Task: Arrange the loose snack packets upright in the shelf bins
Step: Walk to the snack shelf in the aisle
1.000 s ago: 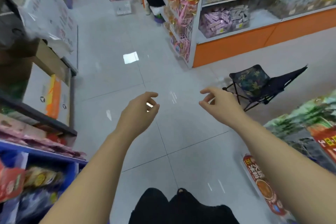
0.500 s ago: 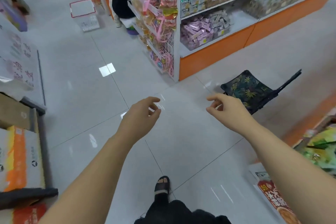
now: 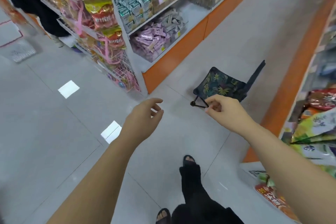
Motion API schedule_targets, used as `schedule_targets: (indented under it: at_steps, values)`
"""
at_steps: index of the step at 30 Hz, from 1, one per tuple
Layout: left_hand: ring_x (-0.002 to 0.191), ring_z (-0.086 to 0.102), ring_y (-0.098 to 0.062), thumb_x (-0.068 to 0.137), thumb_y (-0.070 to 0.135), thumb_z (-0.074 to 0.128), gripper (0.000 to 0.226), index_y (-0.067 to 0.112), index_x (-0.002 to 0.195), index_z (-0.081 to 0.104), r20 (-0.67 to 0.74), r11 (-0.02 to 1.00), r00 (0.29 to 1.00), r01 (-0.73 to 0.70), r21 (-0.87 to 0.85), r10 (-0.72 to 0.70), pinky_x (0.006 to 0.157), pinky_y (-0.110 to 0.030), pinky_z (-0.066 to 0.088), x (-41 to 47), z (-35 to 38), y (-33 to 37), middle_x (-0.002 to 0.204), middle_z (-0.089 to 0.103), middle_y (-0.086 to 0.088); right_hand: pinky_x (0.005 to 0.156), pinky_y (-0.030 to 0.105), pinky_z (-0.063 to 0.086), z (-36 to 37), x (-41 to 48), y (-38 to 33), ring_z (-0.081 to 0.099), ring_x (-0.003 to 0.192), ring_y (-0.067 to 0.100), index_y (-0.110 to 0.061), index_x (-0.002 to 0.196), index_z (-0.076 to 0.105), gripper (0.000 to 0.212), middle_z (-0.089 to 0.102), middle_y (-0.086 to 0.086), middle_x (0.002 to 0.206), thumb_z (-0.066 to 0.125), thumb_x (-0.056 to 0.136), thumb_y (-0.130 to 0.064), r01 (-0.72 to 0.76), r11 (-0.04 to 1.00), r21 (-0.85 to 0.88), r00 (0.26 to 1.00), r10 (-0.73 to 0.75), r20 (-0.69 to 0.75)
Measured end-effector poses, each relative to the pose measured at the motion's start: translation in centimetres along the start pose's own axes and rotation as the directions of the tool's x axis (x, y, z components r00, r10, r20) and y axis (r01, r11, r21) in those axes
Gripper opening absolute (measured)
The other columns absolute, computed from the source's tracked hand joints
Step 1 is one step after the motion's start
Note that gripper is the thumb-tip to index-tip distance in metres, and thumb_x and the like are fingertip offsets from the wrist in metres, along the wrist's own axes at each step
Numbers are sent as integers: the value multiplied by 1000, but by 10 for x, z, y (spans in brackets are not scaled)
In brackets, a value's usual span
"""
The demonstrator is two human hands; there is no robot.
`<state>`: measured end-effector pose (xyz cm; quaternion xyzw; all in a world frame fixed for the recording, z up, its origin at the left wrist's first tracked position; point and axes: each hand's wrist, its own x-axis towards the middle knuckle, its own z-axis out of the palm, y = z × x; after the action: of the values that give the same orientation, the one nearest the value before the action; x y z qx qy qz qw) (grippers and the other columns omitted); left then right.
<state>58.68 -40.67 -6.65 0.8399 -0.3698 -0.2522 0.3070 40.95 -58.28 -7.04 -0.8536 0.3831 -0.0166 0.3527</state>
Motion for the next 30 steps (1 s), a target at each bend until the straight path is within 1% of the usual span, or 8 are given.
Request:
schedule_targets:
  at_steps: [4, 7, 11, 16, 19, 22, 25, 30]
  values:
    - [87, 59, -7, 94, 26, 54, 29, 26, 123, 56, -6, 999, 1000, -29, 32, 30, 81, -38, 52, 71, -4, 31, 96, 58, 15, 72, 25, 46, -37, 65, 5, 53, 72, -1, -20, 114, 61, 25, 61, -14, 83, 62, 89, -23, 19, 1000, 19, 1000, -19, -9]
    - [84, 59, -6, 93, 24, 55, 28, 25, 122, 57, -62, 998, 997, -53, 20, 54, 82, -37, 51, 116, -6, 47, 93, 59, 15, 66, 21, 42, -63, 112, 7, 52, 73, -4, -24, 112, 62, 23, 62, -15, 83, 61, 89, -25, 50, 999, 8, 999, -50, -21]
    - [84, 58, -3, 94, 24, 55, 29, 25, 123, 57, -66, 998, 996, -50, 34, 52, 81, -34, 51, 160, -10, 56, 94, 57, 16, 71, 22, 43, -82, 160, 6, 55, 77, 1, -24, 114, 60, 25, 63, -12, 88, 60, 89, -24, 70, 997, 24, 997, -70, -21]
    - [88, 58, -7, 94, 25, 54, 30, 25, 124, 56, -57, 998, 997, -52, 45, 55, 81, -33, 51, 223, -21, 52, 95, 59, 17, 73, 18, 44, -95, 216, 5, 57, 78, 3, -24, 113, 60, 23, 63, -10, 89, 61, 90, -23, 73, 995, 66, 997, -73, -4]
    - [88, 57, -7, 95, 25, 53, 30, 26, 125, 56, -22, 994, 998, -58, 89, 61, 78, -28, 48, 268, -29, 50, 94, 56, 18, 73, 20, 45, -99, 258, 1, 58, 75, 5, -25, 112, 61, 23, 62, -11, 86, 62, 88, -22, 58, 992, 109, 998, -56, -21]
    - [88, 57, -9, 95, 26, 54, 31, 25, 126, 56, -19, 993, 997, -66, 102, 68, 80, -31, 49, 313, -41, 47, 98, 58, 14, 71, 19, 44, -100, 303, -10, 57, 72, 7, -24, 112, 62, 24, 60, -12, 83, 62, 88, -20, 70, 991, 111, 997, -67, -24]
    - [92, 57, -10, 94, 27, 54, 33, 26, 127, 56, 29, 987, 997, -80, 138, 77, 83, -33, 50, 371, -61, 42, 100, 58, 13, 71, 19, 45, -103, 360, -29, 58, 73, 9, -23, 113, 62, 24, 61, -12, 84, 61, 89, -20, 71, 992, 102, 997, -71, -5]
    - [91, 55, -9, 95, 29, 54, 33, 24, 128, 54, 121, 971, 985, -148, 187, 127, 79, -27, 46, 456, -85, 50, 100, 55, 12, 70, 20, 42, -116, 431, -53, 54, 67, 4, -20, 112, 63, 23, 62, -12, 83, 62, 88, -20, 66, 992, 110, 997, -61, -48]
